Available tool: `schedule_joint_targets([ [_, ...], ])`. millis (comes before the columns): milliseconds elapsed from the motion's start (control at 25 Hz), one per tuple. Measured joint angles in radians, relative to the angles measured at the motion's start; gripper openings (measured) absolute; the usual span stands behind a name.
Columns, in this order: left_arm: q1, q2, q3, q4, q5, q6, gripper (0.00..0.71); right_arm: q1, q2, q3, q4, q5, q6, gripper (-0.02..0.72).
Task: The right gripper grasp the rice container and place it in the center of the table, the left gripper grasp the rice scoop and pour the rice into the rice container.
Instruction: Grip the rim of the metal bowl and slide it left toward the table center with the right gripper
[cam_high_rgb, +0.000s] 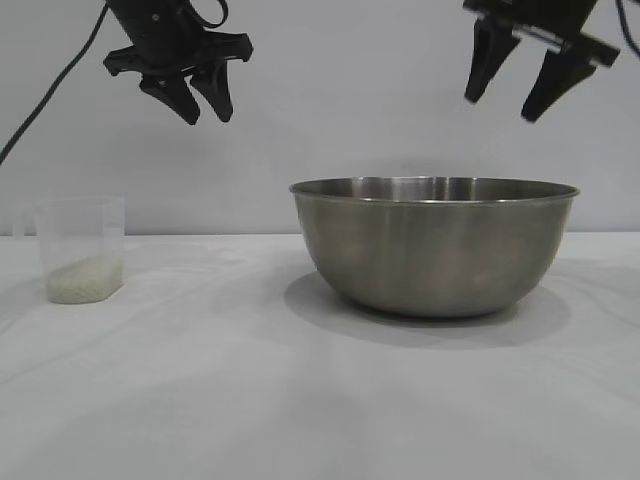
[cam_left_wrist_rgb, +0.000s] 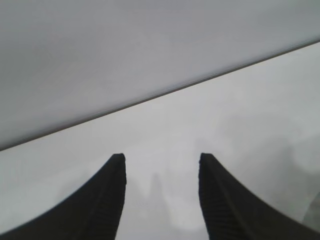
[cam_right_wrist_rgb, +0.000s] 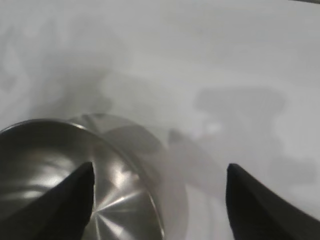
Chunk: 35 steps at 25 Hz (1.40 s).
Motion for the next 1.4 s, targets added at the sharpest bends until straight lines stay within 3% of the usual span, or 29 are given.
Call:
schedule_joint_targets([
  [400,0.000,0.000,0.000,0.000,0.008,0.000,0.293,0.013,-0.035,0.287,-0.016,-0.002,-0.005,0.414],
  [680,0.000,0.000,0.000,0.000,0.015,0.000,0.293,0.013,-0.025,0.299,-0.034,-0.006,-0.009,0.414],
  [720,0.000,0.000,0.000,0.000,0.015,0.000,0.293,0.013,-0.013,0.299,-0.036,-0.008,-0.009,0.373],
  [1360,0.000,0.000,0.000,0.000,0.018,0.000,0.293,0.013,0.113,0.299,-0.026,-0.039,-0.009,0.388],
  [1400,0.000,0.000,0.000,0.000,0.020,0.000,0.293,0.013,0.114,0.299,-0.024,-0.045,-0.009,0.313],
])
